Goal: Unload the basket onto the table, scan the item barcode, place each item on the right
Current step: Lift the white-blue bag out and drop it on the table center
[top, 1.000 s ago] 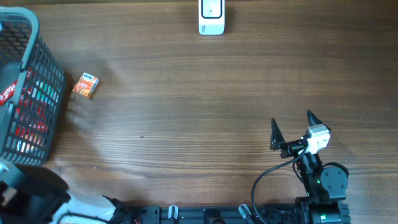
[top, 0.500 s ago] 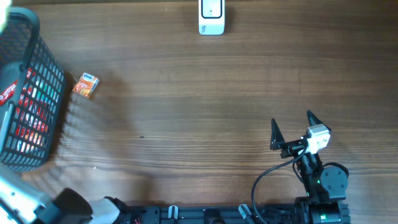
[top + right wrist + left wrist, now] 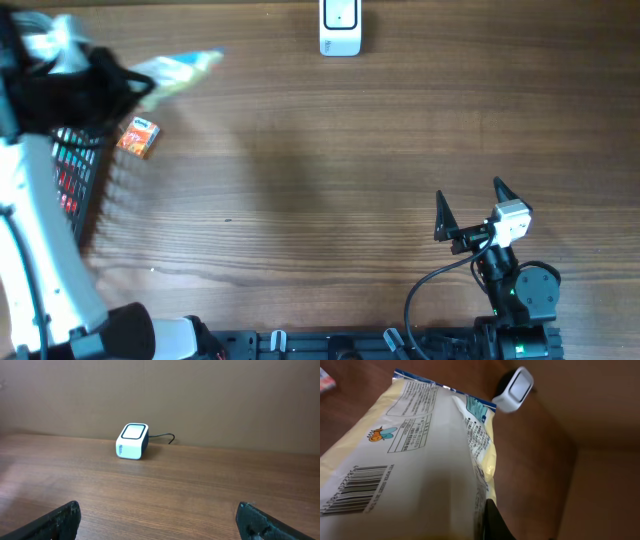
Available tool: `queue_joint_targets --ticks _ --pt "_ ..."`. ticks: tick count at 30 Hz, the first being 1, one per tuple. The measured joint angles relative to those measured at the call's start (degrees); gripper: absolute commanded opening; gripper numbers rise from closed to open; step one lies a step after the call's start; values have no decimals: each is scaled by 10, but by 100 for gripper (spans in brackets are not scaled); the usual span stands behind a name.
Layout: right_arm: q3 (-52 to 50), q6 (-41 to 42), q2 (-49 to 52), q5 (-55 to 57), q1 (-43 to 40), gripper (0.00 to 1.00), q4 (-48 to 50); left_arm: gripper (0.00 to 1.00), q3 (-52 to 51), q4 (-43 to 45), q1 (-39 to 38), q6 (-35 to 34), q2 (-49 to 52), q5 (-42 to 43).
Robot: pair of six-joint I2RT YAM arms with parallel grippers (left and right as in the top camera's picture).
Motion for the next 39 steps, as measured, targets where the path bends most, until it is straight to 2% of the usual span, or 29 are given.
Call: queue_joint_targets --ticks 5,7,12,14,17,19,22,24,28,36,39 --pt "0 0 0 0 0 100 0 4 -56 35 -86 0 24 -63" --pt "0 0 0 0 0 100 0 4 -111 85 -127 0 47 -92" --pt "0 0 0 0 0 100 0 4 -211 198 -173 0 101 -148" --pt "0 0 0 0 0 100 0 18 -227 206 -180 0 119 -170" --pt "0 0 0 0 0 100 0 26 -233 206 -181 -1 132 -189" --pt "0 0 0 0 0 100 0 46 -233 203 -178 -2 132 -196" --pt "0 0 0 0 0 100 0 47 -229 186 -172 0 128 -201" --pt "0 0 0 0 0 100 0 53 -218 165 -162 0 122 -204" --pt "0 0 0 0 0 100 0 74 -178 142 -143 1 100 -207" --pt "0 0 0 0 0 100 0 76 -92 148 -101 0 -12 -212" --pt "0 0 0 0 0 100 0 86 -86 173 -69 0 -54 -218"
